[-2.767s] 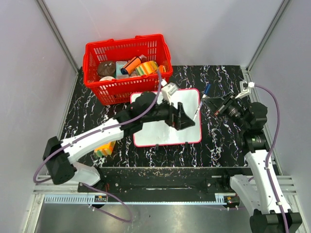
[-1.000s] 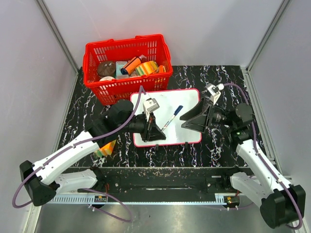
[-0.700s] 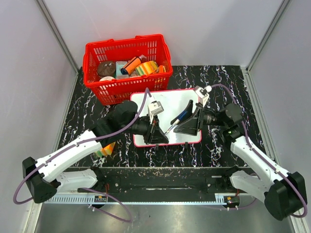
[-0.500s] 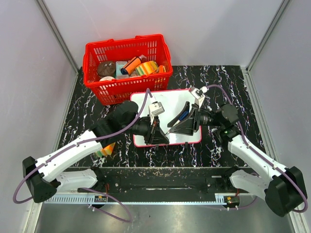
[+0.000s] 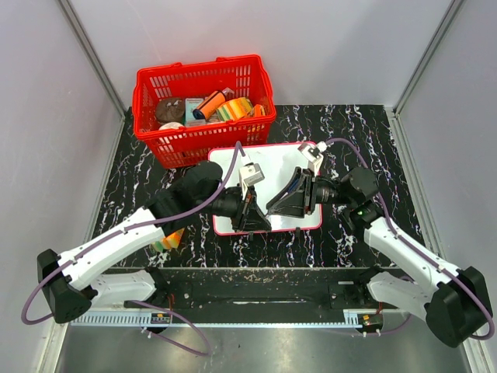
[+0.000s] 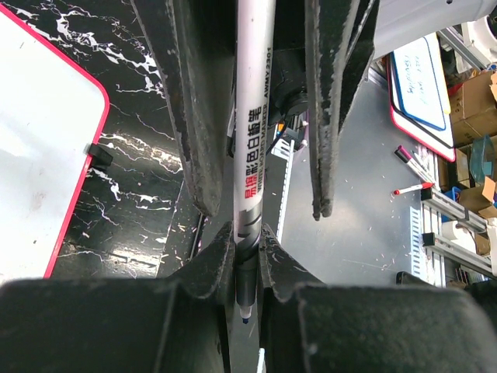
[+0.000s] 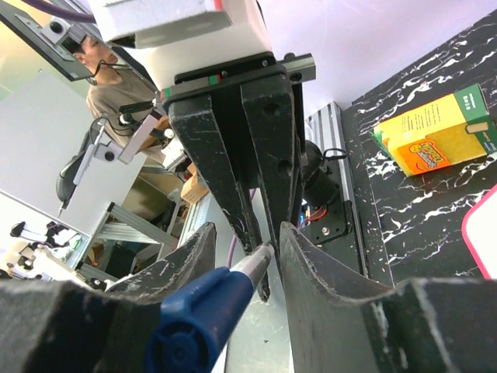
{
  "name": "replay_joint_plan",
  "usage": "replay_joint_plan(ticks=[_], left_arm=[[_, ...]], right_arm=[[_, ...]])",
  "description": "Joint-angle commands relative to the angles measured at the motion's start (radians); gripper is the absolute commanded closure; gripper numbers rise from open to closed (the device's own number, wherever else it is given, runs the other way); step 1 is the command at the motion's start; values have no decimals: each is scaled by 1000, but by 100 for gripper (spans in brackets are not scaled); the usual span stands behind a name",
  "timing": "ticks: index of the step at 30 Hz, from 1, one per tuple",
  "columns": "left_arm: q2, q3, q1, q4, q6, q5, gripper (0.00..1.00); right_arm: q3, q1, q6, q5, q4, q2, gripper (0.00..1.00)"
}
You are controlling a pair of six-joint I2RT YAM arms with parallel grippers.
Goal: Write a sentence on the whiteboard
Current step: Pass from the left arm to the right
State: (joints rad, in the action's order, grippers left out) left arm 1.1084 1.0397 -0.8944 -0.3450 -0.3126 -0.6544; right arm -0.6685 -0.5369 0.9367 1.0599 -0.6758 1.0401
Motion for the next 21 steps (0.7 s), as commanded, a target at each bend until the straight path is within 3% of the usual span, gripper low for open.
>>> replay_joint_plan(ticks=[1, 8, 21], left_arm=[[-9, 45, -5, 40, 15, -4, 100], [-4, 51, -8, 29, 9, -14, 100], [1, 51, -23, 24, 7, -19, 100]], right_arm=[[-13, -9, -87, 0, 90, -49, 56], [-54, -9, -210, -34, 280, -92, 60], [-36, -8, -96, -75, 145, -75, 62]])
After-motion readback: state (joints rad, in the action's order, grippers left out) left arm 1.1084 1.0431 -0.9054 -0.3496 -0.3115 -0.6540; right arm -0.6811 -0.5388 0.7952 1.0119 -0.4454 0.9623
